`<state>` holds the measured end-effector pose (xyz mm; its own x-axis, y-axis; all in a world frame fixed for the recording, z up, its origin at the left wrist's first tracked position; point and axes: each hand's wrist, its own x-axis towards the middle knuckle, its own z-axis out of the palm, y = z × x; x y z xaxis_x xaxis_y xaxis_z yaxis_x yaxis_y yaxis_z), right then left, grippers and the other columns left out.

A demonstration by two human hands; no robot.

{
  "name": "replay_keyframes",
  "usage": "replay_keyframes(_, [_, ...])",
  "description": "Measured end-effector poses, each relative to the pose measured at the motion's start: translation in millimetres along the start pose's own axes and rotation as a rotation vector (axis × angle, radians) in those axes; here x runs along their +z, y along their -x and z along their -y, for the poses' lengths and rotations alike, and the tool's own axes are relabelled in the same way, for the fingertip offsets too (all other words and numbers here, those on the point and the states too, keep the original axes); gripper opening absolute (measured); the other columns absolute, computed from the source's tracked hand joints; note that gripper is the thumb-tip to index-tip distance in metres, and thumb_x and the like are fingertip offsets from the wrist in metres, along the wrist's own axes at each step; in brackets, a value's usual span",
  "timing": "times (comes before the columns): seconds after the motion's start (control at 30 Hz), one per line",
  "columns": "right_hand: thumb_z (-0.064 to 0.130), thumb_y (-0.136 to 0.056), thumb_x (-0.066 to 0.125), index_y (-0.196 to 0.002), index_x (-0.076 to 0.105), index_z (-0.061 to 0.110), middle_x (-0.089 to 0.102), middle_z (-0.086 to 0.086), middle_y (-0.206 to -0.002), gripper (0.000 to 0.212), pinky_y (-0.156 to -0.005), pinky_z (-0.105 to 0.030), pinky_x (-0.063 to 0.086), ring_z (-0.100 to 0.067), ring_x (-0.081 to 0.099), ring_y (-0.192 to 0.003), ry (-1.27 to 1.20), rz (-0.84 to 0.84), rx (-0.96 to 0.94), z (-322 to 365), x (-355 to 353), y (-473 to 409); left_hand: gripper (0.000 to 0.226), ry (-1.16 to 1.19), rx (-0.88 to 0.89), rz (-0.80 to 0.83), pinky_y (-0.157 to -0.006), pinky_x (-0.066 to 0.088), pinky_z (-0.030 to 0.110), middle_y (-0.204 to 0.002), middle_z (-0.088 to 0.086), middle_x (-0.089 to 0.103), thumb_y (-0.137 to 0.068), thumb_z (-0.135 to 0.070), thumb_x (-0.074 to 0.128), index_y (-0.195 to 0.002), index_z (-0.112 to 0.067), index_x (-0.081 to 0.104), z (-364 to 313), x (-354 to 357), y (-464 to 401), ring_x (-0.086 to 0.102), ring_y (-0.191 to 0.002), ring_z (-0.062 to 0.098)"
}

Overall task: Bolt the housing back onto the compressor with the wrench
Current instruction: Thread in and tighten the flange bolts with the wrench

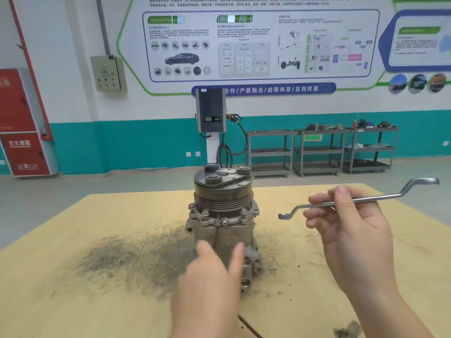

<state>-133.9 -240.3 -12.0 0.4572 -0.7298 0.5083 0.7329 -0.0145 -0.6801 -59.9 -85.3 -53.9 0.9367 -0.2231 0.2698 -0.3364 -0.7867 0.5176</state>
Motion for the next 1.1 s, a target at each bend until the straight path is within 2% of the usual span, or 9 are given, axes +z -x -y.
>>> replay_keyframes(0.1, [0.023,-0.096,0.049,-0.087,0.057,0.016,0.069,-0.008,-0.077,0.014,-0.055,-0.023,0.055,-0.021,0.068,-0.063,0.162,0.013,-0.001,4,-14,9,0.09,0.272,0.024,-0.215,-0.076,0.051,0.032,-0.111,0.001,0.056,-0.052,-0.091,0.035,-0.109,-0.022,0.034,31,-25,-31,0.059,-0.096,0.018])
replay_keyframes(0.17, [0.031,-0.096,0.047,-0.086,0.057,0.019,0.07,-0.003,-0.081,0.018,-0.061,-0.027,0.058,-0.016,0.072,-0.071,0.438,0.034,-0.009,-5,-13,19,0.129,0.434,0.075,-0.095,-0.11,0.038,0.044,-0.149,0.005,0.032,-0.04,-0.087,0.056,-0.148,-0.026,0.019,46,-29,-61,0.038,-0.135,0.023])
replay_keyframes(0.27, [0.048,-0.091,0.04,-0.085,0.049,0.03,0.063,0.01,-0.084,0.021,-0.069,-0.019,0.045,-0.006,0.064,-0.082,0.893,0.135,0.054,-32,2,40,0.154,0.65,0.186,0.209,-0.115,0.026,0.039,-0.164,-0.005,0.016,-0.034,-0.086,0.075,-0.155,-0.038,-0.006,52,-25,-97,0.026,-0.143,0.014])
replay_keyframes(0.4, [0.03,-0.101,0.04,-0.109,0.045,0.029,0.051,0.02,-0.122,0.009,-0.076,-0.009,0.036,0.005,0.052,-0.101,1.067,0.196,0.252,-71,28,64,0.142,0.819,0.318,0.394,-0.114,0.036,0.042,-0.15,-0.007,0.047,-0.041,-0.073,0.085,-0.157,-0.031,0.012,56,-7,-122,0.05,-0.132,0.009])
replay_keyframes(0.53, [0.03,-0.101,0.039,-0.151,0.023,0.025,0.022,0.008,-0.159,0.052,-0.104,-0.01,0.019,-0.009,0.029,-0.143,1.136,0.165,0.178,-82,35,68,0.108,0.808,0.381,0.352,-0.094,0.049,0.021,-0.122,-0.021,0.065,-0.05,-0.061,0.081,-0.144,-0.029,0.036,58,4,-128,0.061,-0.114,-0.004])
replay_keyframes(0.7, [0.027,-0.101,0.04,-0.152,0.019,0.022,0.019,0.005,-0.16,0.055,-0.101,-0.005,0.013,-0.01,0.026,-0.145,1.126,0.185,0.123,-91,30,64,0.105,0.706,0.299,0.187,-0.088,0.04,0.012,-0.13,-0.012,0.05,-0.043,-0.068,0.07,-0.134,-0.032,0.035,54,5,-123,0.052,-0.11,-0.007])
replay_keyframes(0.9, [0.032,-0.104,0.034,-0.151,0.03,0.016,0.035,0.001,-0.155,0.05,-0.115,-0.023,0.022,-0.013,0.029,-0.143,0.975,0.19,0.154,-110,31,34,0.119,0.569,0.189,-0.057,-0.111,0.037,0.05,-0.125,-0.005,0.04,-0.038,-0.078,0.063,-0.138,-0.019,0.036,47,10,-121,0.044,-0.128,0.021])
replay_keyframes(1.0, [0.035,-0.103,0.036,-0.148,0.038,0.019,0.046,0.003,-0.146,0.047,-0.102,-0.017,0.029,-0.008,0.043,-0.128,0.881,0.181,0.202,-128,41,16,0.126,0.499,0.132,-0.124,-0.112,0.035,0.051,-0.13,0.002,0.041,-0.036,-0.08,0.057,-0.141,-0.012,0.036,52,6,-131,0.039,-0.132,0.023])
replay_keyframes(1.1, [0.034,-0.104,0.036,-0.126,0.055,0.028,0.065,0.007,-0.109,0.03,-0.08,-0.014,0.044,-0.004,0.061,-0.098,0.744,0.196,0.256,-139,55,-8,0.128,0.467,0.078,-0.16,-0.112,0.034,0.051,-0.135,0.005,0.042,-0.036,-0.081,0.054,-0.142,-0.012,0.036,62,0,-146,0.038,-0.134,0.025])
